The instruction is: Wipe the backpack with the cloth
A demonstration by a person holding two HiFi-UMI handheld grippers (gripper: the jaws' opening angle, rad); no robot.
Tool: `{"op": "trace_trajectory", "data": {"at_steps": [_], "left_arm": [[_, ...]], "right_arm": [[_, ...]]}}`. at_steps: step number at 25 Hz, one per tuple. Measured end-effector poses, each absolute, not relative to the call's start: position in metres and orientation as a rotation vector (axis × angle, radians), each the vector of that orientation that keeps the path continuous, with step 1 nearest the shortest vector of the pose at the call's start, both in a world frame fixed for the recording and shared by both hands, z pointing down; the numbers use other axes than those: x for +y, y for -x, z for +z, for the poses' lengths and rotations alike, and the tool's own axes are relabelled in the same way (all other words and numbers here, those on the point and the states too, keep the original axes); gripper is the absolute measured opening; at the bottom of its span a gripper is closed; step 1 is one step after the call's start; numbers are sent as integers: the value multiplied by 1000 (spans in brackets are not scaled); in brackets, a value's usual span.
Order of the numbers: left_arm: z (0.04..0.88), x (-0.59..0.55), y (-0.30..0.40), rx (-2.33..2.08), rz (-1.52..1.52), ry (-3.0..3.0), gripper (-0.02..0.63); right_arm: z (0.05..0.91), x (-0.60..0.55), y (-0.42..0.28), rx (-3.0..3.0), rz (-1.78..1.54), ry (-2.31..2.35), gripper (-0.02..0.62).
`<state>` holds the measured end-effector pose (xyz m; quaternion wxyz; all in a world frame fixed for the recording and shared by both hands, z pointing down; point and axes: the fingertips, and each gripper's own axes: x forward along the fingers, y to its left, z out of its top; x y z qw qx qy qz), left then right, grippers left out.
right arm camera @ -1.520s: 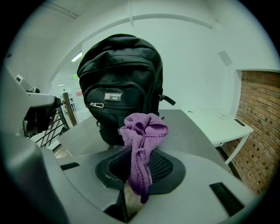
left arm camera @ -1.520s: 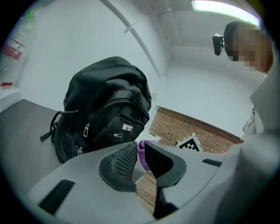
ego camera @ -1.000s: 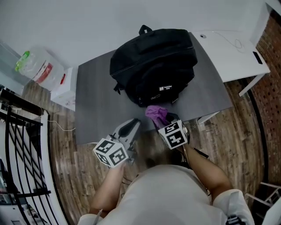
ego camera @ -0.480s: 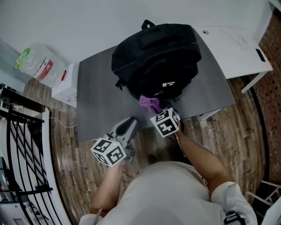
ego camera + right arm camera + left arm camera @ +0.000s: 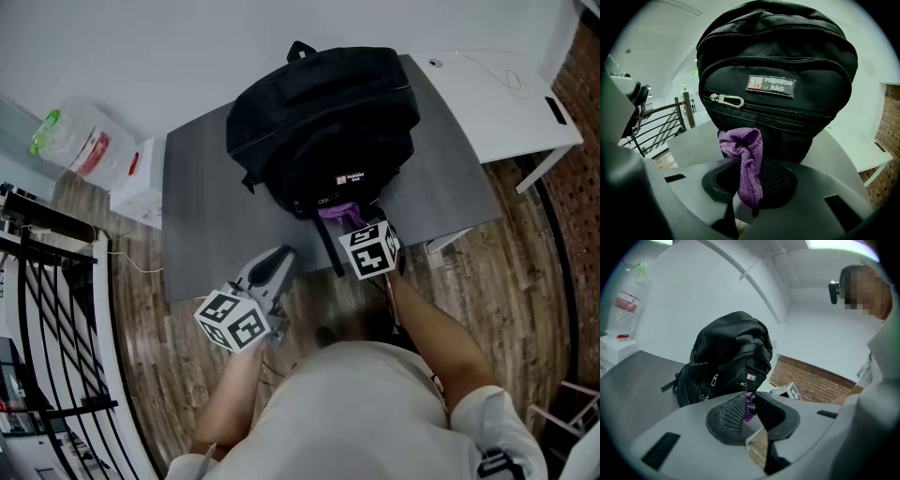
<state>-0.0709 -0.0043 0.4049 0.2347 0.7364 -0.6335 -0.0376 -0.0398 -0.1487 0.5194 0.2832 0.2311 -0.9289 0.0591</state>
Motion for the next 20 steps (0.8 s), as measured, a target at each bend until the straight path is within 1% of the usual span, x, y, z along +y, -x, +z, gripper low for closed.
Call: {"op": "trace_trajectory", "data": {"at_steps": [20], "left_arm": [[408, -14, 49, -1795, -46, -1957, 57]], "right_arm": [[540, -202, 2, -2465, 179, -723, 78]]}}
